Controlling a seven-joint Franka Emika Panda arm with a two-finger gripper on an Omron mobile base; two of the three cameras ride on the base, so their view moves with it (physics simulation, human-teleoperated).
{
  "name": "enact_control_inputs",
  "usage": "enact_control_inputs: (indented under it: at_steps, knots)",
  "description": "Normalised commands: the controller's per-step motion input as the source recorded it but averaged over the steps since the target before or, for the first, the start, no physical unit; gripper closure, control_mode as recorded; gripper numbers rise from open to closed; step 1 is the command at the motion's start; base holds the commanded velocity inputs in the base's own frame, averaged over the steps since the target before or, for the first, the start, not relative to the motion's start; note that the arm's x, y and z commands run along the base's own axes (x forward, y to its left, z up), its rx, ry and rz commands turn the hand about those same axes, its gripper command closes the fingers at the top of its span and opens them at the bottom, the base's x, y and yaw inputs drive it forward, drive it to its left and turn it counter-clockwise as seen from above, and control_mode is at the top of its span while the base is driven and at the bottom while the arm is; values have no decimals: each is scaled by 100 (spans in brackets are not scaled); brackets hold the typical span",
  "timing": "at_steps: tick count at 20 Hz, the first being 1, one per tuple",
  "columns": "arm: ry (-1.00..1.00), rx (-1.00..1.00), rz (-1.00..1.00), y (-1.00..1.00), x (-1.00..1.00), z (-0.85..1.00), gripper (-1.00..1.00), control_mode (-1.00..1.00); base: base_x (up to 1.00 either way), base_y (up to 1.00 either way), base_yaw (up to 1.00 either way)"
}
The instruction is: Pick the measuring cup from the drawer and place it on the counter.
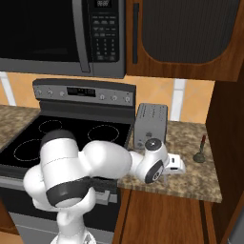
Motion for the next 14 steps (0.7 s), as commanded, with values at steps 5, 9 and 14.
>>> enact_control_inputs:
  at_steps: [5, 9, 14]
  knots:
    - [-1, 0, 0, 0, 2, 1, -100, -100, 0, 0, 0]
    - [0, -2, 0, 0, 0, 29, -100, -100, 0, 0, 0]
    - [1, -12, 0, 5, -2, 75, -100, -100, 0, 0, 0]
